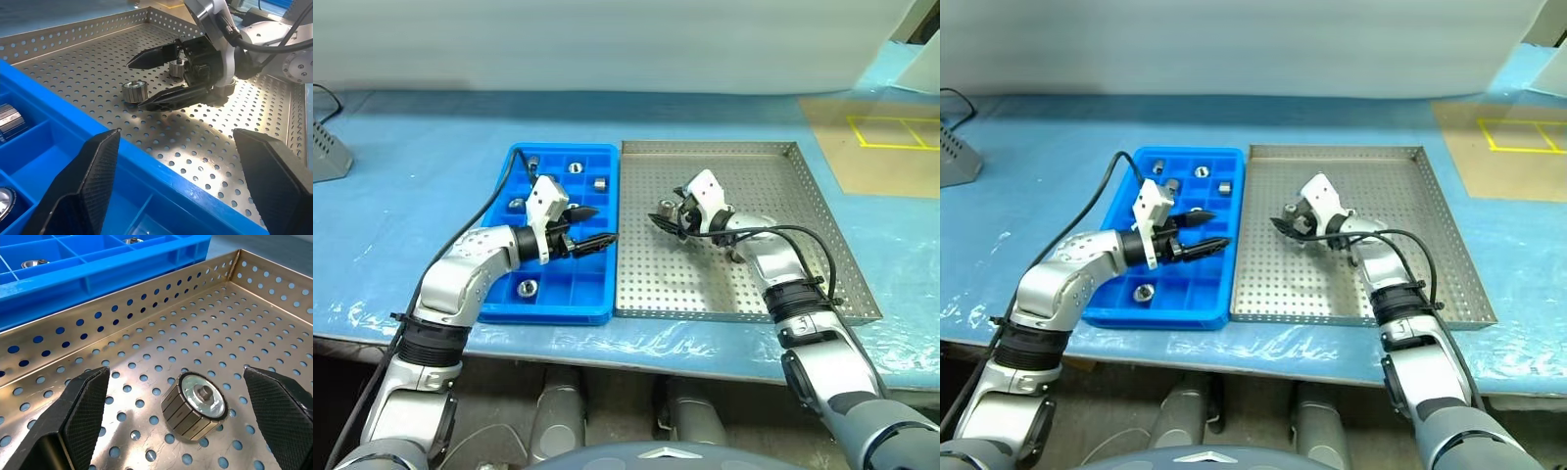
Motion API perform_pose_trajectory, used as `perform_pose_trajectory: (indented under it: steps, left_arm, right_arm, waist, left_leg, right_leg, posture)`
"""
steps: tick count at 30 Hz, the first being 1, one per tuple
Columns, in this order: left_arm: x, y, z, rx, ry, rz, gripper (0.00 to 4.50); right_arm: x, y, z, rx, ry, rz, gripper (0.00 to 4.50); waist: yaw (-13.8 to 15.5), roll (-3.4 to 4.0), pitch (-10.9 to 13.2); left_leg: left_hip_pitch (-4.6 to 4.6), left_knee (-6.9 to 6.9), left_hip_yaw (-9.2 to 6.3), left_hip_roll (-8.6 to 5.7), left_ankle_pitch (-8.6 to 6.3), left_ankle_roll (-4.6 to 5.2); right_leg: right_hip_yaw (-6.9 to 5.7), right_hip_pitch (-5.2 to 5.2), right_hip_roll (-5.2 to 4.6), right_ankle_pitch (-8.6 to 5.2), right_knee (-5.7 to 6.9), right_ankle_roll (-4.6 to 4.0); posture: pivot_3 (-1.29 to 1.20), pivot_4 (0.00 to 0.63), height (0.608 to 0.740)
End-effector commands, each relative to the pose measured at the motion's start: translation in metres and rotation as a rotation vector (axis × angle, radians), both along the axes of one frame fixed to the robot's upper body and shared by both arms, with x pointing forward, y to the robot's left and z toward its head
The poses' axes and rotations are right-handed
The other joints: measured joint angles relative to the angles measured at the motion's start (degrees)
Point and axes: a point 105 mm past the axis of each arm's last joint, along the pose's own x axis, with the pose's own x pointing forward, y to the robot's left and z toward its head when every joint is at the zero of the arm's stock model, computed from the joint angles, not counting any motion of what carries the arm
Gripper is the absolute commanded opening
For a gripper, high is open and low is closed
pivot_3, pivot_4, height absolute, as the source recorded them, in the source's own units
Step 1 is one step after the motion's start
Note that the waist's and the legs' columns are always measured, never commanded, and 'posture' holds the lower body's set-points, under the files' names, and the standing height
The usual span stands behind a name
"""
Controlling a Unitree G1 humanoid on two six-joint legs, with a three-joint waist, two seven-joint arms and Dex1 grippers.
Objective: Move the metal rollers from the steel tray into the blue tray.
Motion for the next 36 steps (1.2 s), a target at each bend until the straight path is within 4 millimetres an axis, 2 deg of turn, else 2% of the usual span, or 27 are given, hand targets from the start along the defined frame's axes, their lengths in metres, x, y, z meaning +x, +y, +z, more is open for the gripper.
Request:
perform_pose_trajectory:
  steps: [1,4,7,13,20,23,26,28,31,33,36]
  left_arm:
    - [0.001,-0.006,0.009,0.003,-0.045,-0.04,3.9]
    - [0.003,-0.008,0.01,0.009,-0.055,-0.047,3.9]
    - [0.006,-0.007,0.007,0.017,-0.053,-0.042,3.9]
    - [0.001,-0.013,0.003,0.04,-0.051,-0.049,3.9]
    - [-0.001,-0.007,0.001,0.056,-0.042,-0.019,3.9]
    - [-0.006,-0.012,0.001,0.066,-0.046,-0.028,3.94]
    - [-0.006,-0.014,0.006,0.063,-0.049,-0.022,3.94]
    - [-0.007,-0.014,0.008,0.064,-0.049,-0.017,3.94]
    - [-0.008,-0.015,0.01,0.068,-0.047,-0.013,3.94]
    - [-0.009,-0.015,0.011,0.069,-0.046,-0.011,3.94]
    - [-0.009,-0.015,0.012,0.067,-0.041,-0.008,3.94]
  right_arm:
    - [0.005,-0.004,0.007,0.032,-0.038,-0.05,4.5]
    - [0.011,-0.011,0.004,0.117,0.002,-0.121,4.5]
    - [0.009,-0.008,-0.002,0.137,0.027,-0.117,4.5]
    - [0.006,0.004,-0.013,0.108,0.045,-0.09,4.5]
    - [0.008,0.01,-0.022,0.079,0.04,-0.109,4.5]
    - [0.013,0.006,-0.021,0.071,0.009,-0.141,3.86]
    - [0.018,0.003,-0.019,0.054,-0.003,-0.176,2.89]
    - [0.02,0.0,-0.019,0.03,-0.016,-0.192,2.89]
    - [0.023,0.0,-0.017,0.042,-0.027,-0.206,2.32]
    - [0.026,-0.003,-0.016,0.028,-0.038,-0.227,1.79]
    - [0.022,0.006,-0.01,0.06,-0.047,-0.166,1.79]
  waist:
    - [-0.32,0.0,0.0]
    - [-0.54,0.0,0.0]
    - [-0.7,0.0,0.0]
    - [-0.98,0.0,0.0]
    - [-0.88,0.0,0.0]
    - [-0.83,0.0,0.0]
    - [-0.83,0.0,0.0]
    - [-0.86,0.0,0.0]
    - [-0.84,0.0,0.0]
    - [-0.85,0.0,0.0]
    - [-0.84,0.0,0.0]
  left_leg:
    - [0.01,0.04,0.0,0.0,0.0,0.0]
    - [0.02,0.09,0.0,-0.01,-0.02,0.03]
    - [0.01,0.09,0.0,-0.01,-0.02,0.03]
    - [0.02,0.07,0.0,0.03,-0.03,0.04]
    - [0.02,0.08,0.01,0.03,-0.03,0.04]
    - [0.02,0.09,0.01,0.01,-0.03,0.04]
    - [0.03,0.09,0.01,0.02,-0.03,0.03]
    - [0.06,0.09,0.01,0.02,-0.03,0.03]
    - [0.06,0.09,0.02,0.02,-0.02,0.03]
    - [0.06,0.08,0.02,0.02,-0.03,0.03]
    - [0.05,0.09,0.02,0.02,-0.03,0.03]
  right_leg:
    - [0.0,0.02,0.0,0.0,0.01,0.0]
    - [0.0,0.07,-0.02,0.0,0.0,0.0]
    - [0.0,0.07,-0.02,0.0,0.0,0.0]
    - [0.0,0.06,0.0,0.0,0.0,-0.01]
    - [-0.01,0.06,-0.01,0.0,0.0,-0.01]
    - [-0.01,0.07,-0.02,0.0,0.0,-0.01]
    - [-0.01,0.08,-0.02,0.0,0.01,-0.01]
    - [0.0,0.09,-0.02,0.01,0.02,-0.01]
    - [0.0,0.09,-0.02,0.01,0.02,-0.01]
    - [0.0,0.09,-0.02,0.0,0.02,-0.01]
    - [-0.01,0.09,-0.02,0.01,0.02,-0.01]
  posture:
    - [0.0,0.15,0.74]
    - [-0.01,0.15,0.74]
    - [-0.03,0.15,0.74]
    - [-0.03,0.15,0.74]
    - [-0.01,0.15,0.74]
    - [-0.01,0.15,0.74]
    - [0.0,0.15,0.74]
    - [0.0,0.15,0.74]
    - [0.0,0.15,0.74]
    - [0.0,0.15,0.74]
    - [0.0,0.15,0.74]
